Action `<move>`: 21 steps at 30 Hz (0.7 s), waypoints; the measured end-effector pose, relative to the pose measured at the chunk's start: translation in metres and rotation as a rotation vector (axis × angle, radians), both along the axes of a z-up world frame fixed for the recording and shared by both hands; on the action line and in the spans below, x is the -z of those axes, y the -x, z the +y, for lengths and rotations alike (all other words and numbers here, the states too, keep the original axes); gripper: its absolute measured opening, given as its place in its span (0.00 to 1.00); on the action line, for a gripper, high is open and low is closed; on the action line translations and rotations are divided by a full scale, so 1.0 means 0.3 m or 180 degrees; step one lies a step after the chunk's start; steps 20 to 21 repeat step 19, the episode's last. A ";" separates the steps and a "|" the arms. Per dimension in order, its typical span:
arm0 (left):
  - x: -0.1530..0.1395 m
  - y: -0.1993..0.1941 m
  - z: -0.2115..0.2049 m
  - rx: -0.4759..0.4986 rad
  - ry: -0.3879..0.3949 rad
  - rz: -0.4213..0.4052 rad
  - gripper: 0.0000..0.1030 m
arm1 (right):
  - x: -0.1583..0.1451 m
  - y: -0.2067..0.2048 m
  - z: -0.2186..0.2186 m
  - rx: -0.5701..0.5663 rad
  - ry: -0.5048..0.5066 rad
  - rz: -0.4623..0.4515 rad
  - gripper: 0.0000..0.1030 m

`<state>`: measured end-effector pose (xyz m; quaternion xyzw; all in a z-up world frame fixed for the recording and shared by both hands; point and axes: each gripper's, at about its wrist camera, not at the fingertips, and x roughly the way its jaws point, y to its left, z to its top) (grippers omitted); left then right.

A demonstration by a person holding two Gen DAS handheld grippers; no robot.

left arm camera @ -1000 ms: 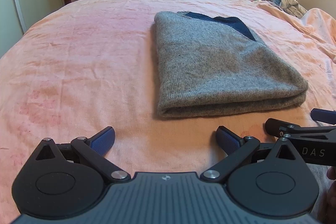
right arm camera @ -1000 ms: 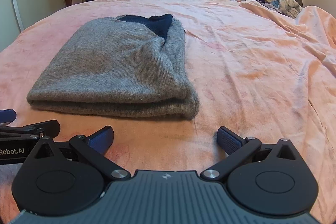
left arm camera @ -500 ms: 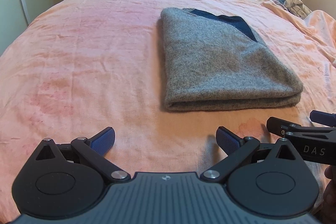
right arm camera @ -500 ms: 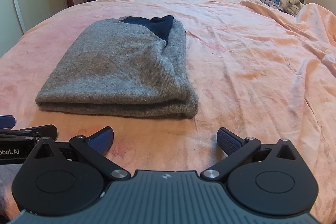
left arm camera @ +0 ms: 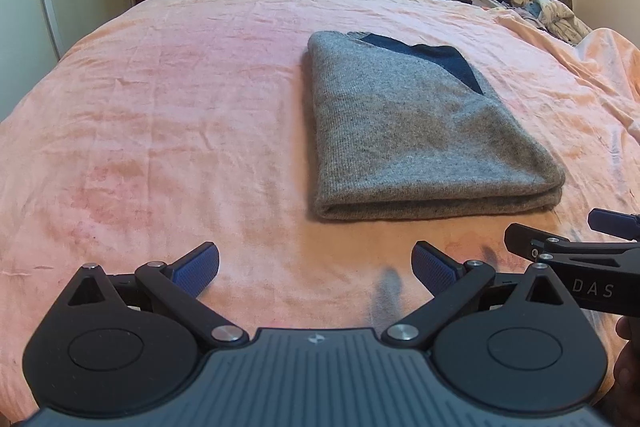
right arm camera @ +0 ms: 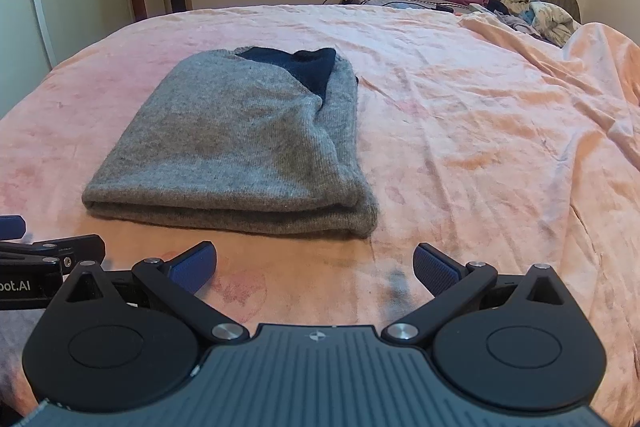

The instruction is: Fold small clothes

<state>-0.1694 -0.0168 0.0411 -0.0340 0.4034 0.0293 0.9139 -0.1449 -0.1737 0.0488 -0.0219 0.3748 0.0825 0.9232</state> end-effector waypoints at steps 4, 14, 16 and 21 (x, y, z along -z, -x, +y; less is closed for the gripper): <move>0.002 -0.006 0.000 -0.0003 0.0009 0.0010 1.00 | -0.001 -0.001 0.006 -0.0017 0.0010 -0.0002 1.00; 0.033 -0.026 -0.002 -0.0068 -0.0191 0.0057 1.00 | 0.021 -0.043 -0.015 0.0039 -0.0039 0.0128 1.00; 0.034 -0.036 0.010 -0.0078 -0.0166 0.0068 1.00 | 0.019 -0.059 -0.030 0.0056 -0.0089 0.0158 1.00; 0.027 -0.059 0.042 -0.0086 -0.0150 0.0074 1.00 | 0.006 -0.105 -0.075 0.0062 -0.0197 0.0209 1.00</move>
